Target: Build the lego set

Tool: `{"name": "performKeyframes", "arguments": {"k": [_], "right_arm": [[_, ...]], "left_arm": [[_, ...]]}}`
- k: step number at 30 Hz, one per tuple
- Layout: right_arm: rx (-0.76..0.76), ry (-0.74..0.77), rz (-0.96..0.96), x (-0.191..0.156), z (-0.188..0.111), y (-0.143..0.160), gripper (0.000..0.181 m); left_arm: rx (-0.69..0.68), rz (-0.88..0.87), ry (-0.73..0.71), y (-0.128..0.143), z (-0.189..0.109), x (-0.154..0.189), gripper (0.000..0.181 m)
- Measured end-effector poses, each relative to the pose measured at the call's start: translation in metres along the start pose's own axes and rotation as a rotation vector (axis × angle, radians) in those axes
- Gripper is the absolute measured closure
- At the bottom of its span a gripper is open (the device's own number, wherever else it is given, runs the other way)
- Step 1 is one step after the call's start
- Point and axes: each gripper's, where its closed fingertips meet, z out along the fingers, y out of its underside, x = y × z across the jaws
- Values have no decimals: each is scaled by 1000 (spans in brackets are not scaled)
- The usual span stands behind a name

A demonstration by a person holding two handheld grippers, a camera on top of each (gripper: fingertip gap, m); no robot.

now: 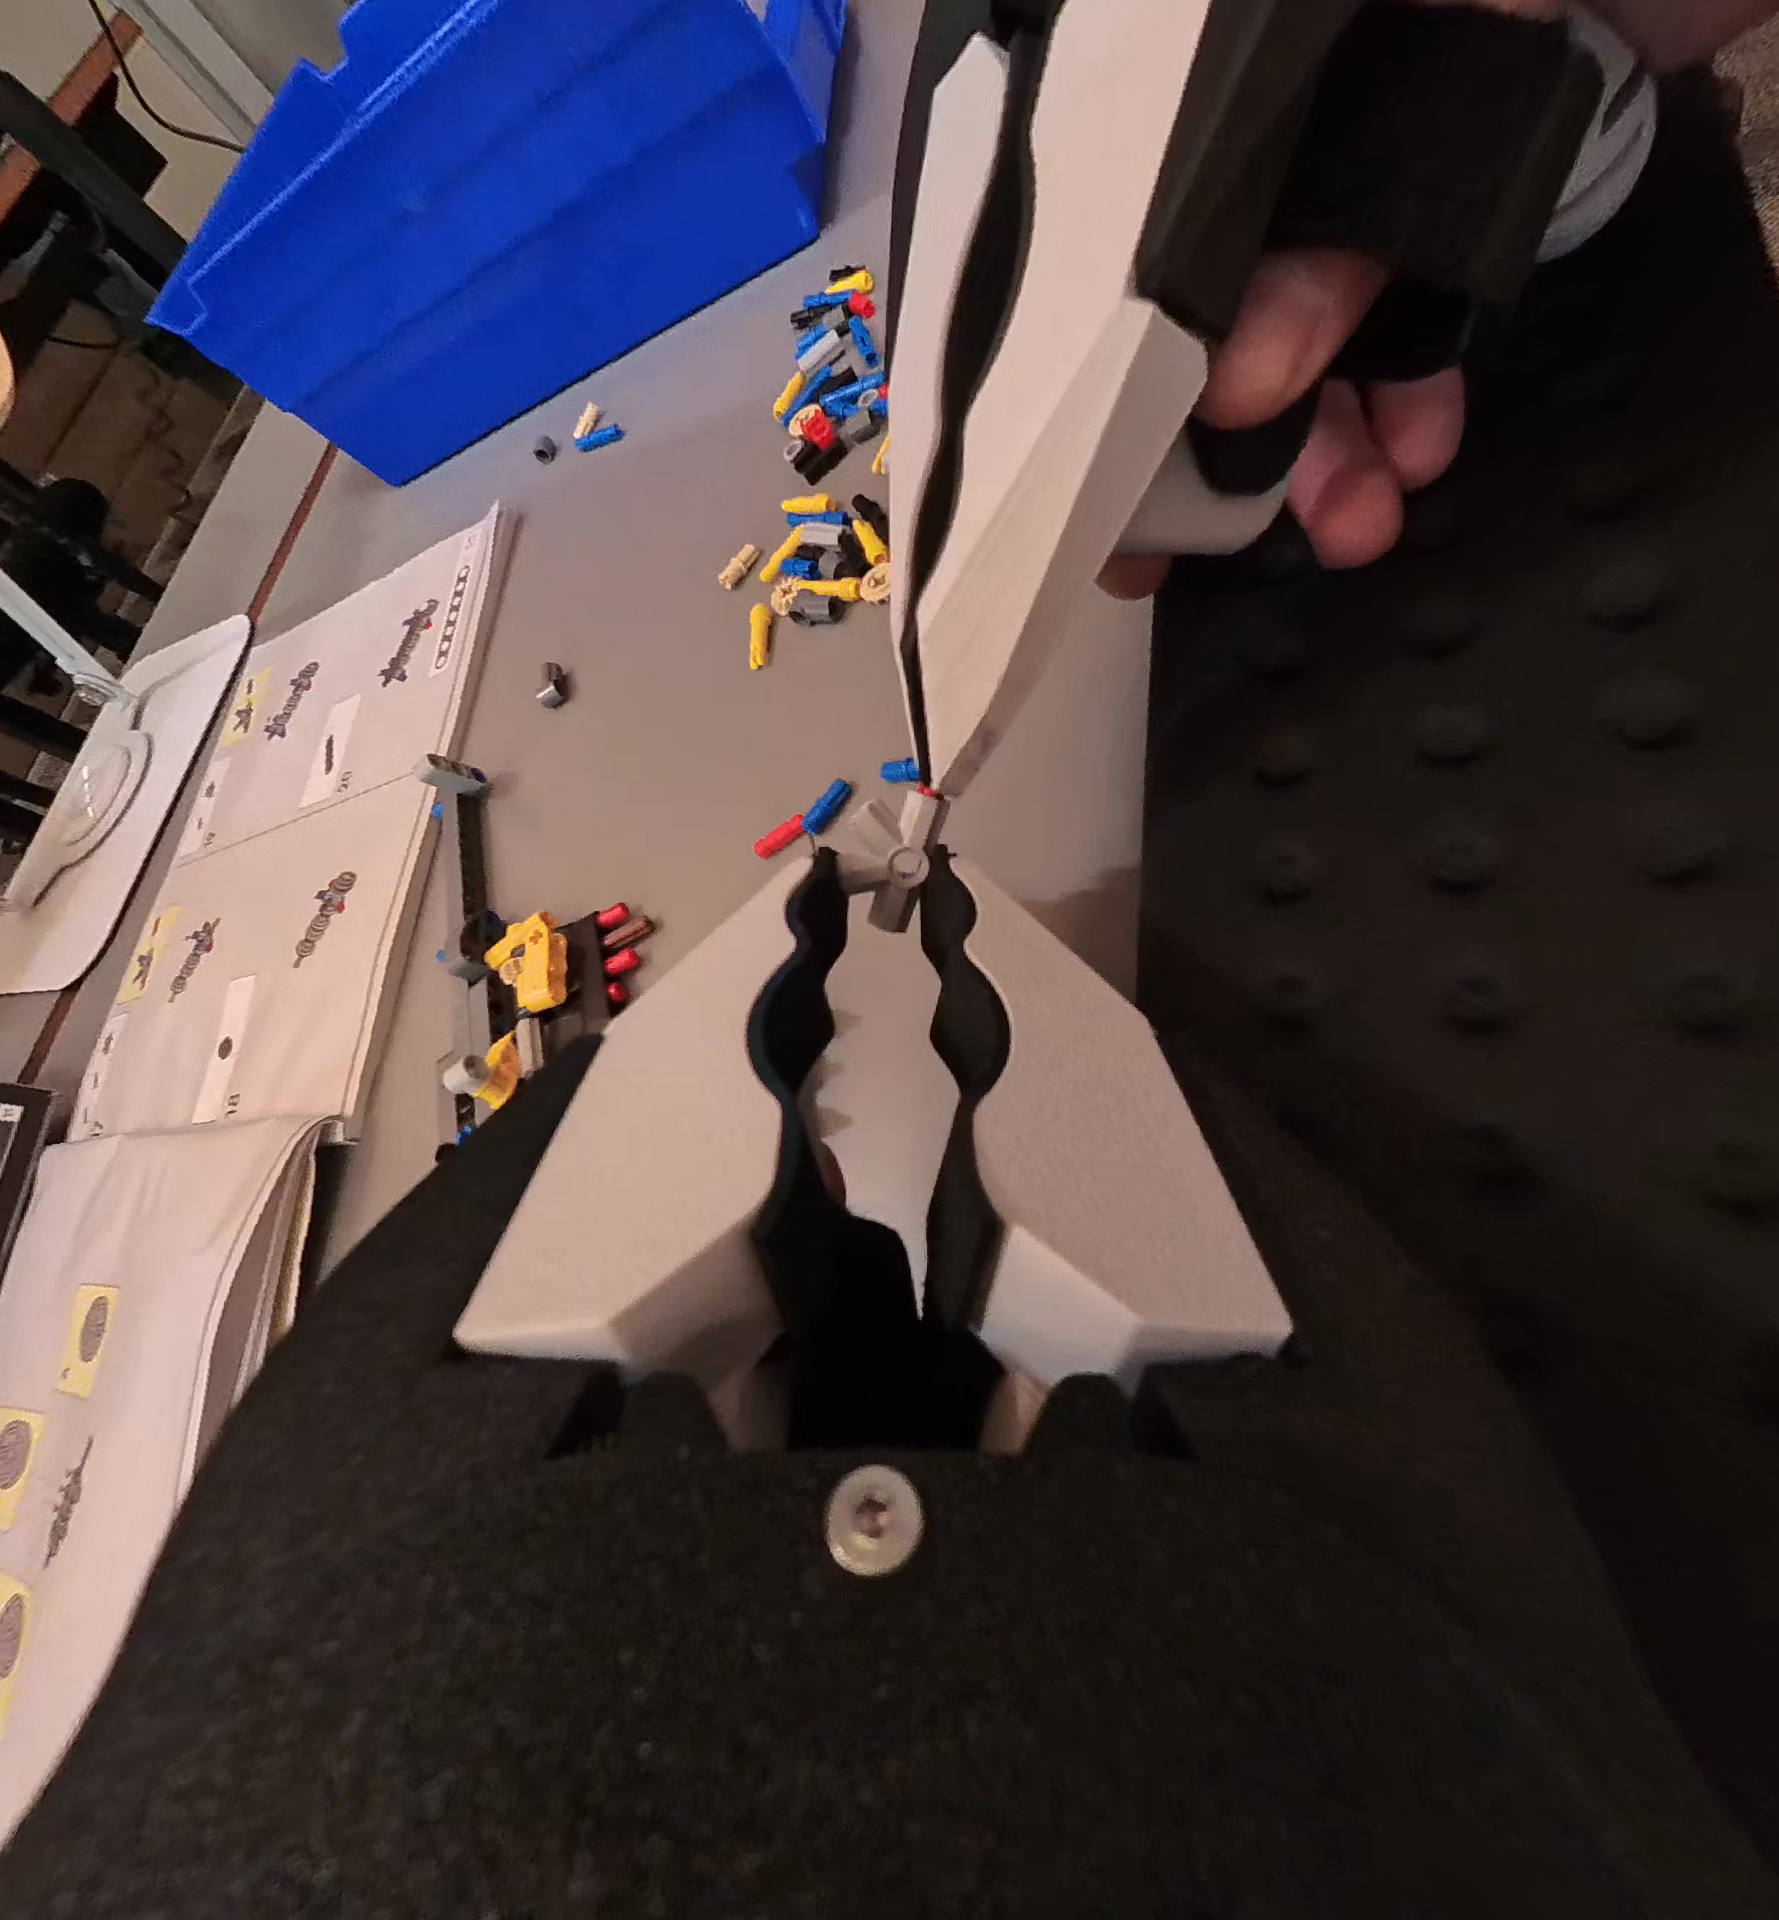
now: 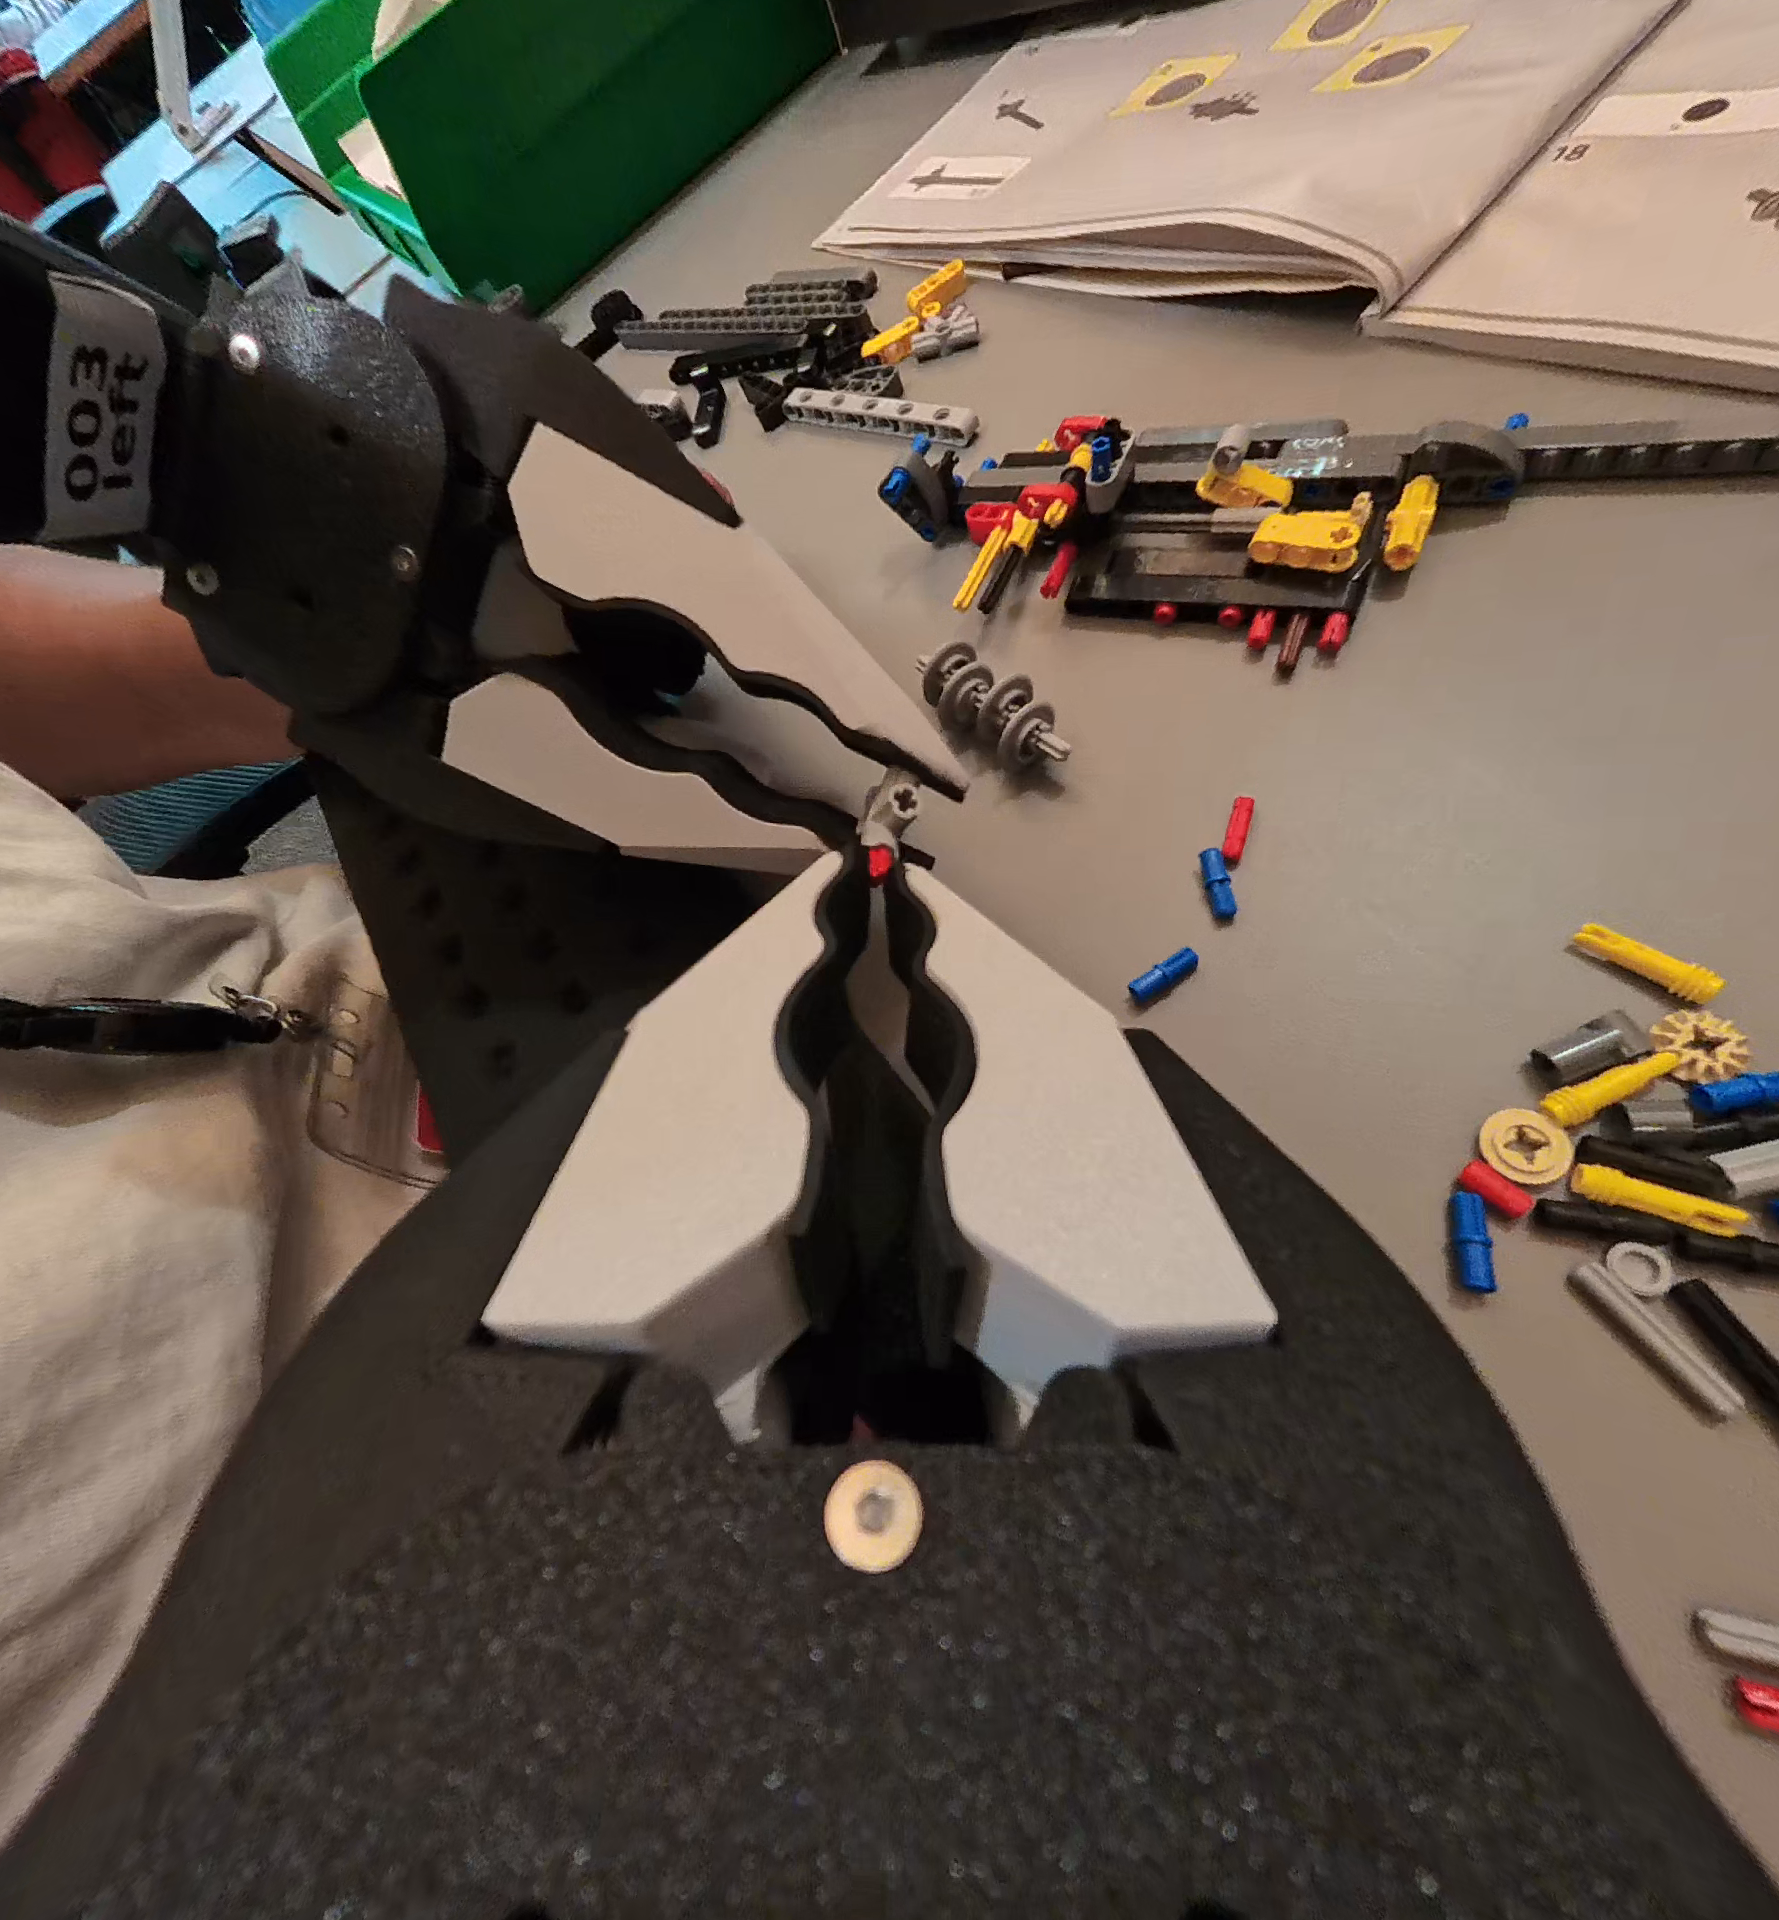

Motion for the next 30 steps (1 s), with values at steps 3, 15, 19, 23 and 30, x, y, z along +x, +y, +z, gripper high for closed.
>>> {"name": "performKeyframes", "arguments": {"k": [3, 15, 19, 23, 30], "right_arm": [[54, -13, 4, -1, -4, -10, 178], [227, -298, 203, -6, -8, -49, 178], [190, -306, 191, -9, 0, -48, 168], [213, -339, 187, -14, 4, -53, 176], [294, -489, 257, -22, 5, -74, 177]], "left_arm": [[42, -34, -2, -5, -2, -4, 168], [183, -143, -44, -20, -24, -31, 169], [154, -130, -80, -15, -24, -34, 169], [176, -149, -96, -17, -30, -36, 169], [278, -256, -137, -24, -46, -48, 168]]}}
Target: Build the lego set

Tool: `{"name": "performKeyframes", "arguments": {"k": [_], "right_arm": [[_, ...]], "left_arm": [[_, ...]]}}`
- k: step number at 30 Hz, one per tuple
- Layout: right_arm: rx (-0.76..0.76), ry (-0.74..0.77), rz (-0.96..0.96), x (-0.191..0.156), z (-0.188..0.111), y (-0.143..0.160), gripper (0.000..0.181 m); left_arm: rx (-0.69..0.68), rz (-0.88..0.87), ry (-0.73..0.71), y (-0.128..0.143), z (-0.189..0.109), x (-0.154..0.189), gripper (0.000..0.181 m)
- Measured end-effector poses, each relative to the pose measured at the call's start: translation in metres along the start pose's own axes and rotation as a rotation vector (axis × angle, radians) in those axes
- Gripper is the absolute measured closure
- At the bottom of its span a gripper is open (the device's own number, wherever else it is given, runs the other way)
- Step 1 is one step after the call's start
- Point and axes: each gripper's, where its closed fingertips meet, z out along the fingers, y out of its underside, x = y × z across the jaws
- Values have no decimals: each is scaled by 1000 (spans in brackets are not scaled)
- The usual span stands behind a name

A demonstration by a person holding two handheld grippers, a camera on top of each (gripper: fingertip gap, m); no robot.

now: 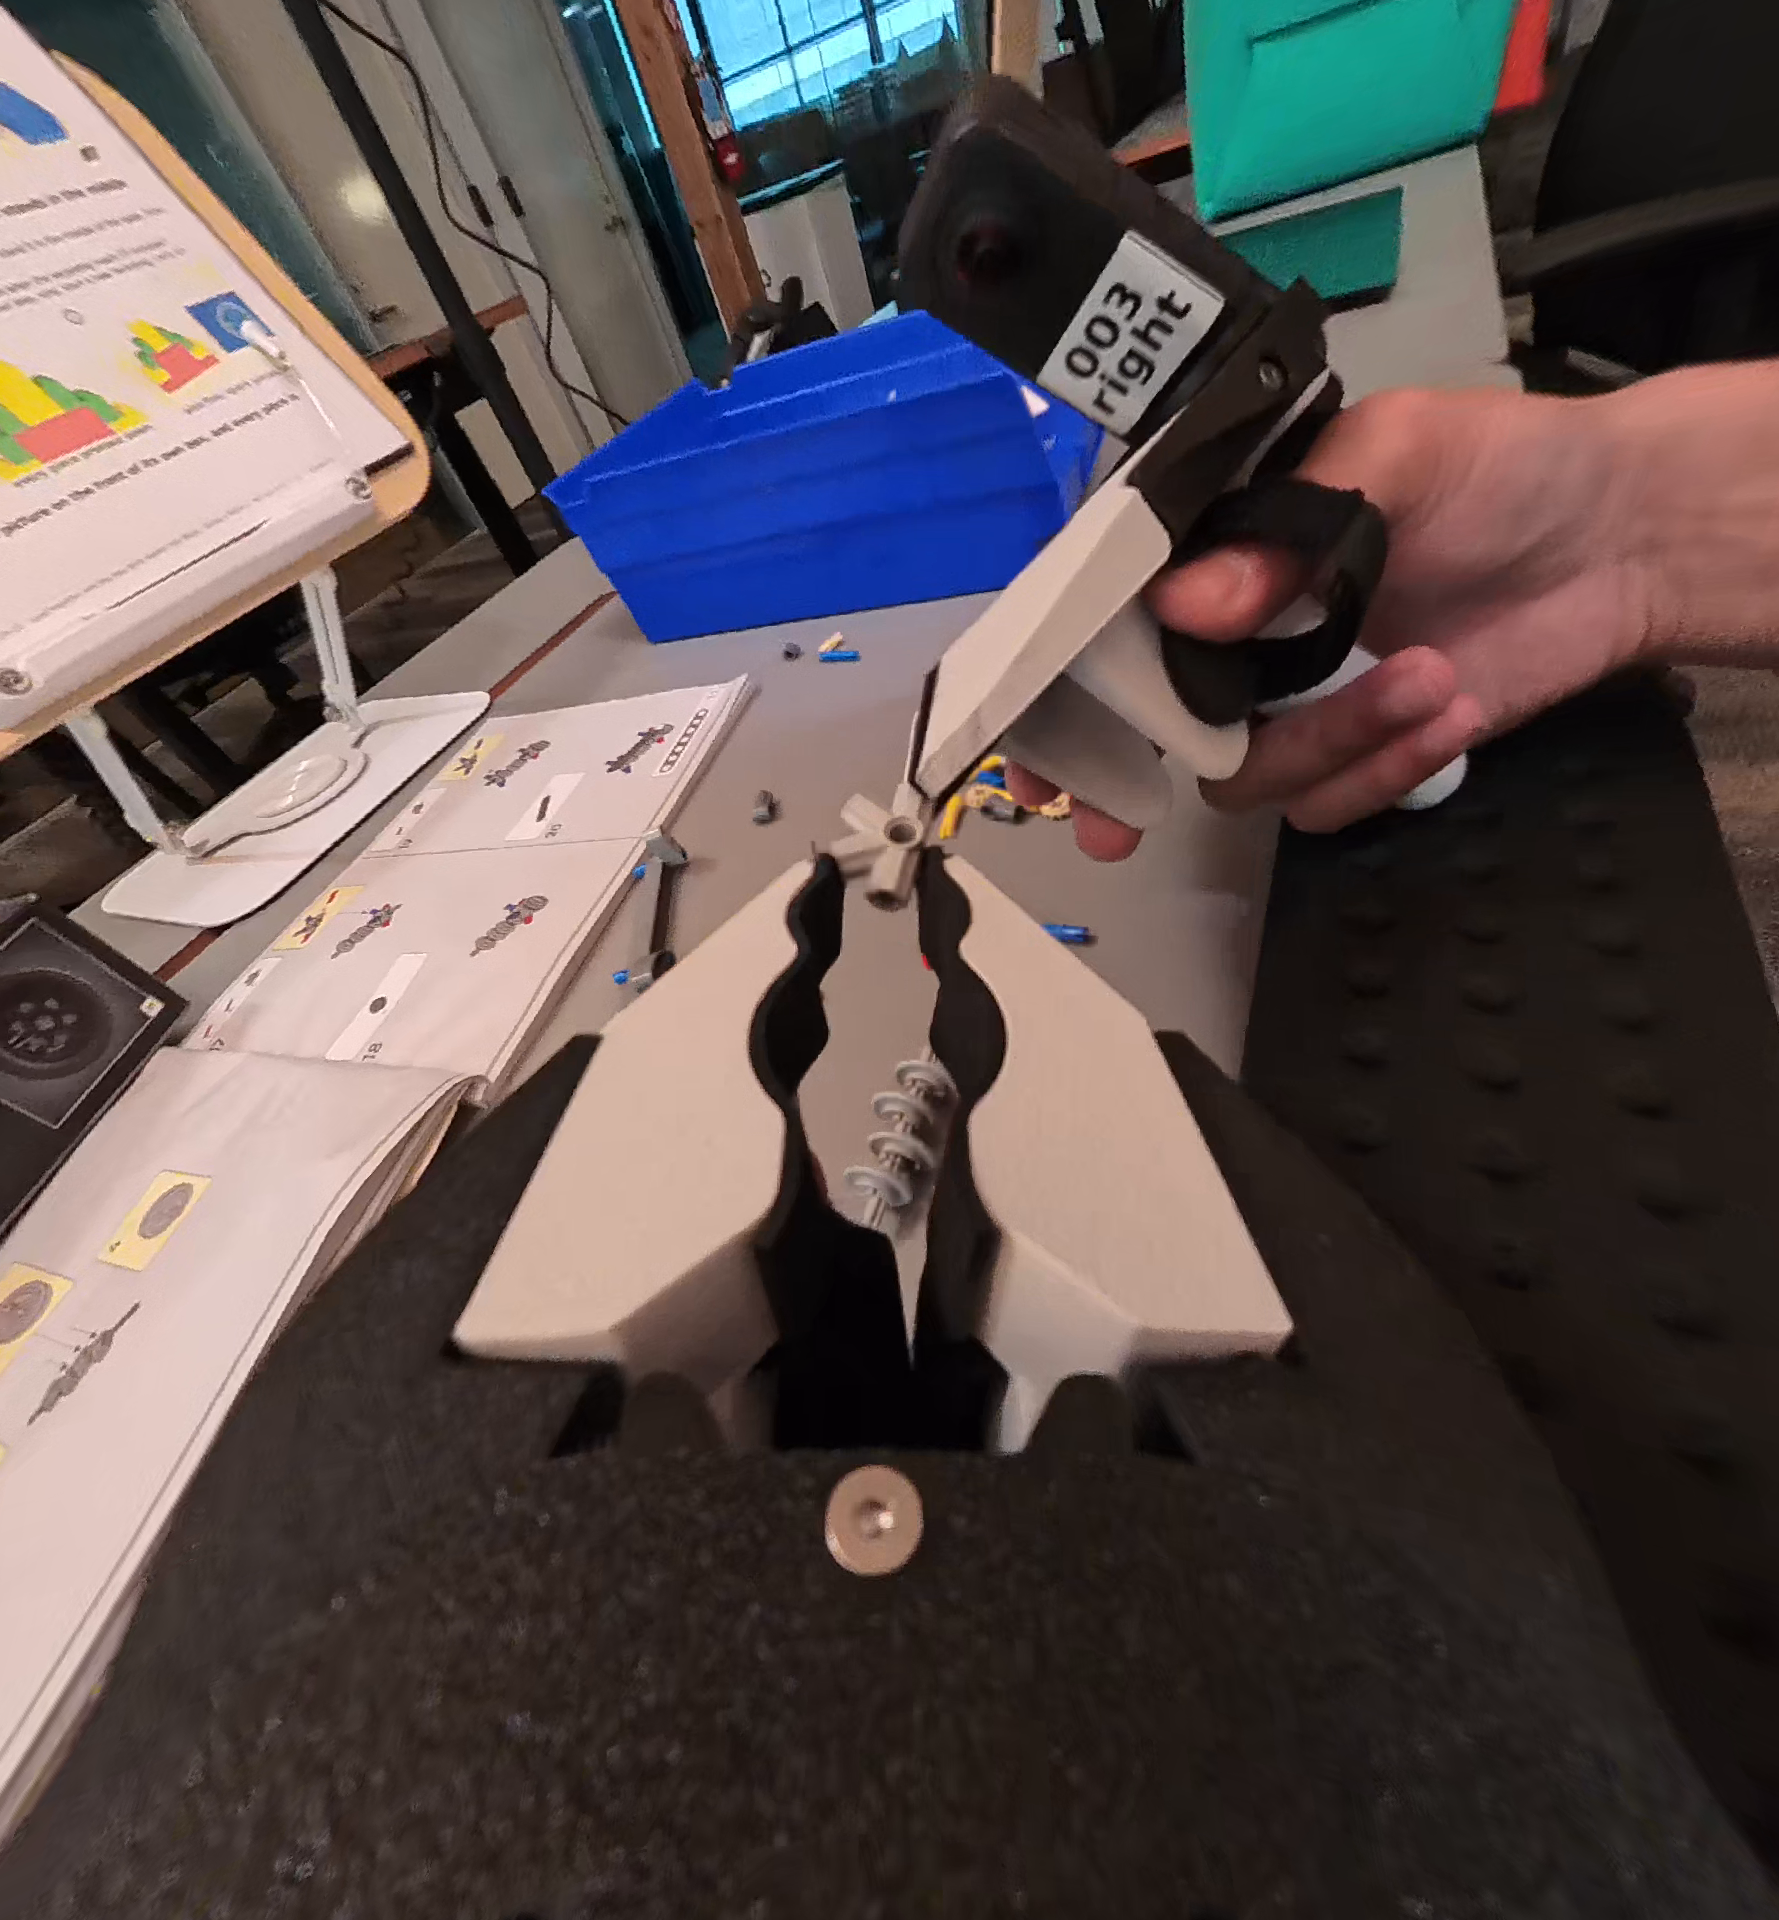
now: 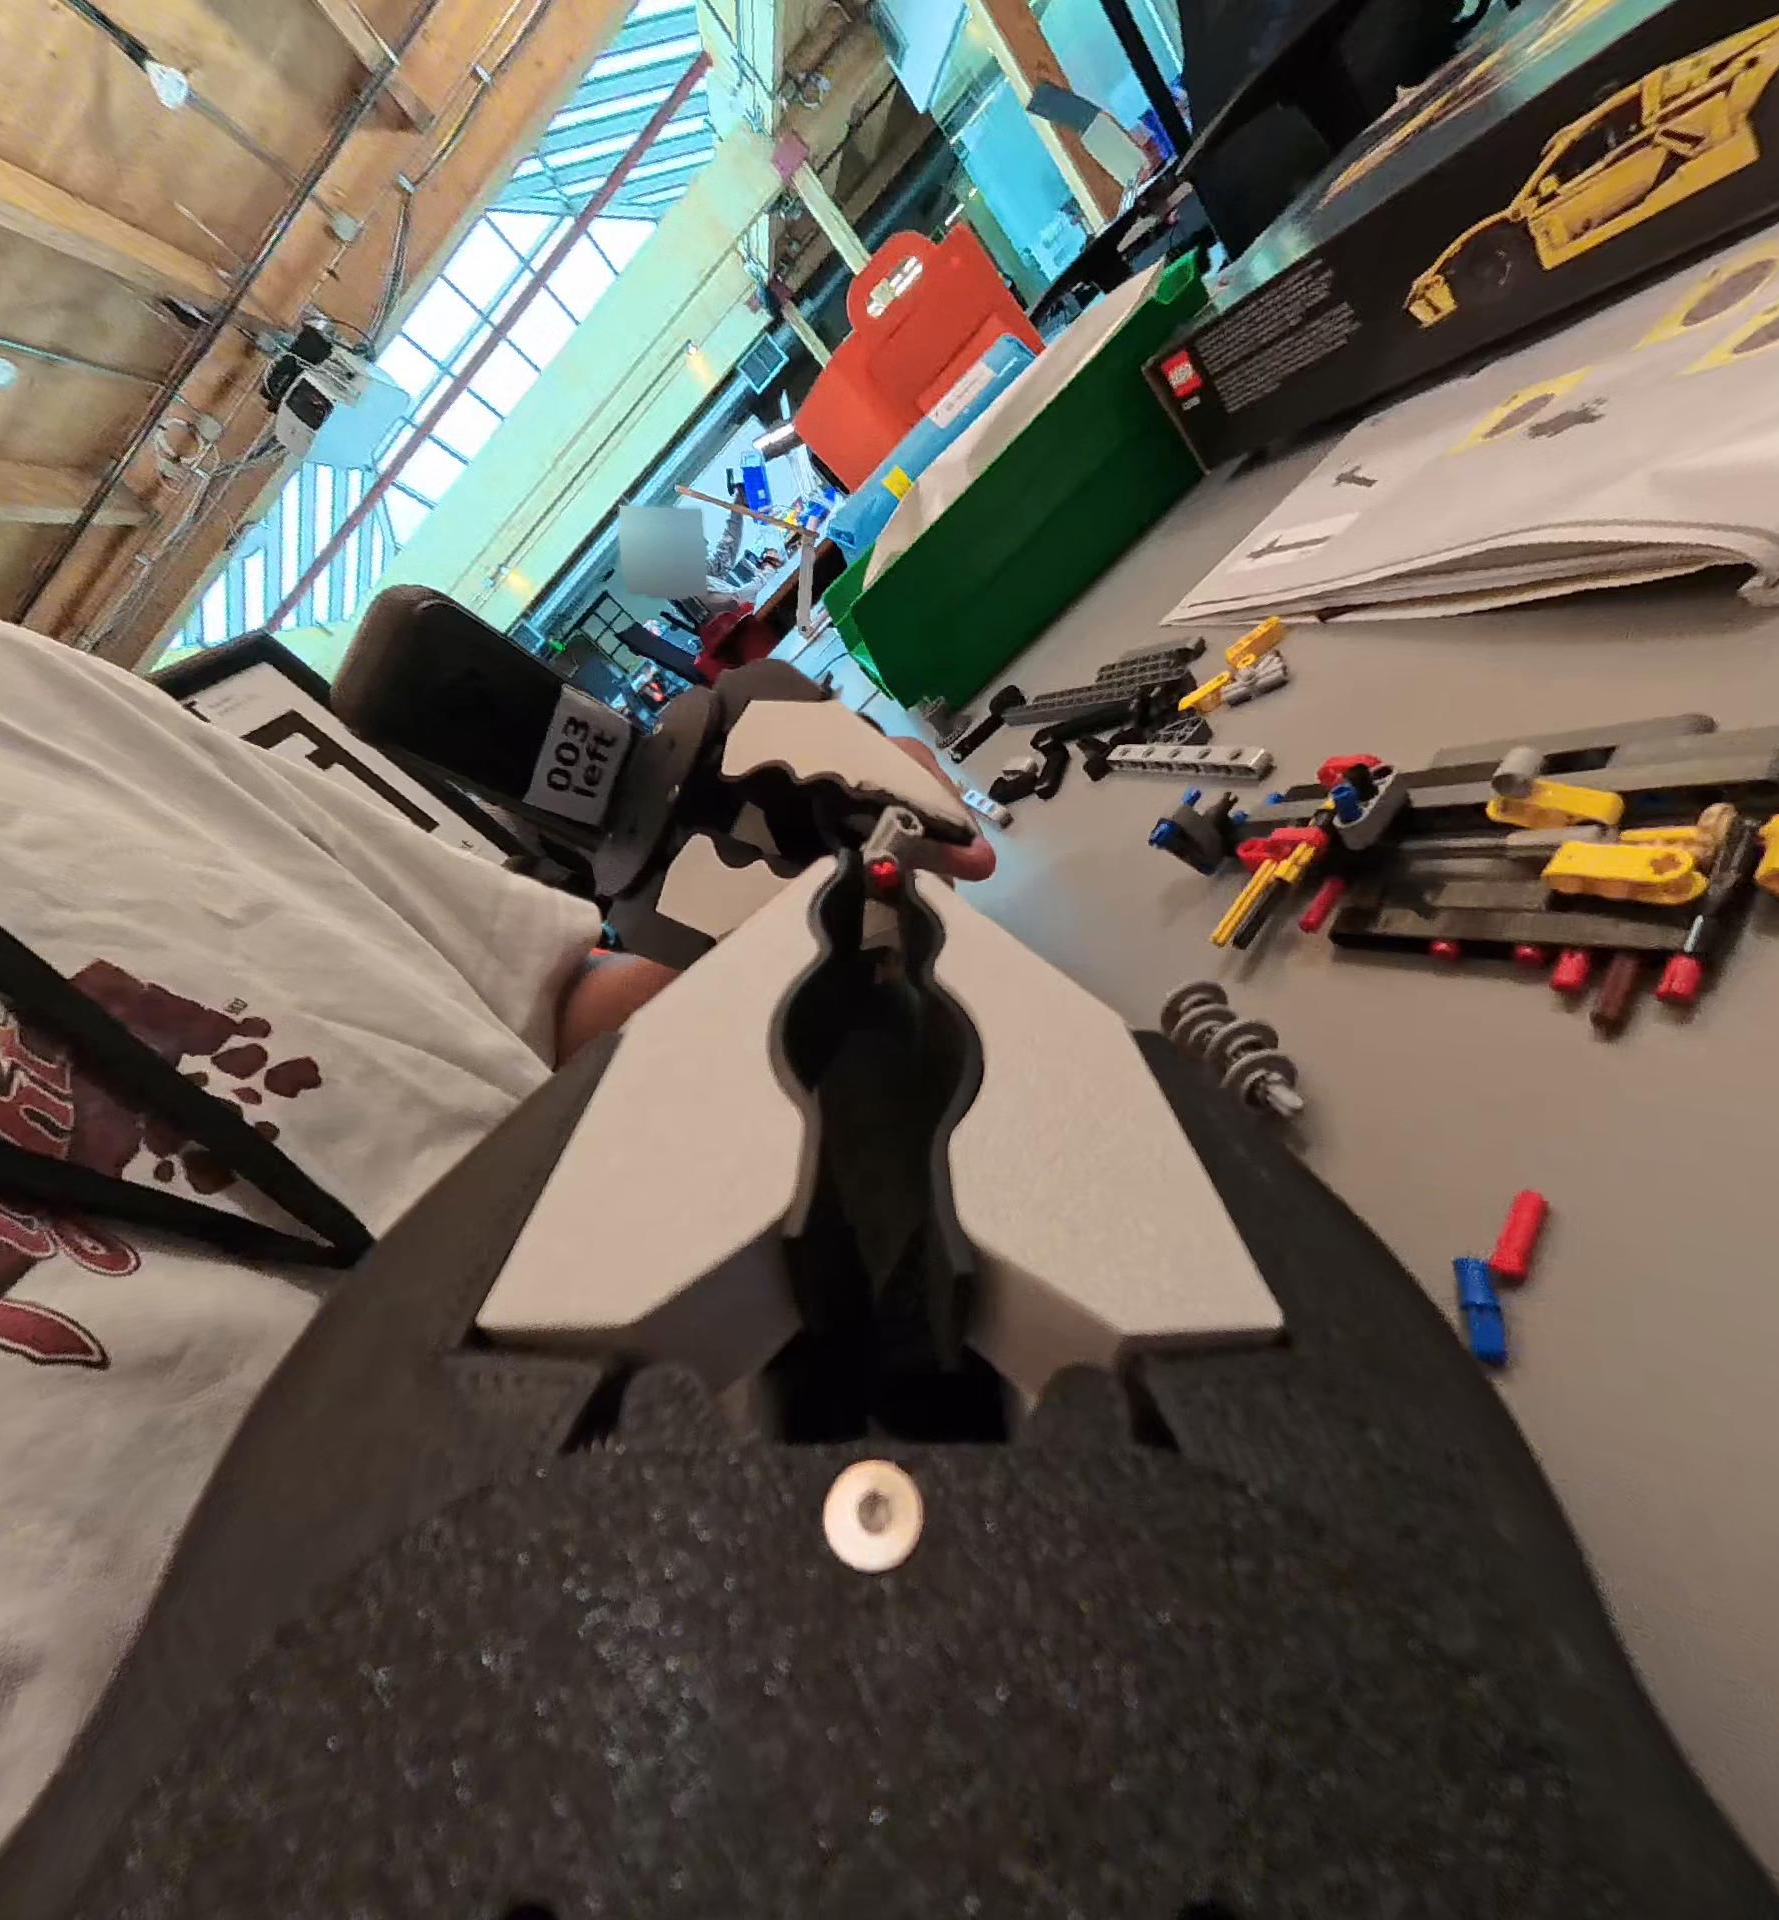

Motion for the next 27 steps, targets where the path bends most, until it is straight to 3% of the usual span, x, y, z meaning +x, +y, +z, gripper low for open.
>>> {"name": "performKeyframes", "arguments": {"k": [4, 9, 12, 18, 24, 27], "right_arm": [[-8, 97, -83, 25, -1, -16, 176], [101, 313, -226, 75, -17, -77, 176], [180, 392, -278, 97, -24, -105, 176], [264, 495, -255, 121, -42, -107, 176], [302, 474, -186, 125, -51, -110, 176], [286, 372, -170, 113, -41, -107, 176]], "left_arm": [[-31, -67, -72, 9, -1, -19, 170], [-9, -271, -92, 13, -4, -45, 172], [18, -284, -138, 12, -7, -65, 174], [25, -311, -195, 18, -8, -89, 174], [92, -325, -133, 9, -2, -81, 158], [85, -342, -102, 11, 1, -76, 155]]}}
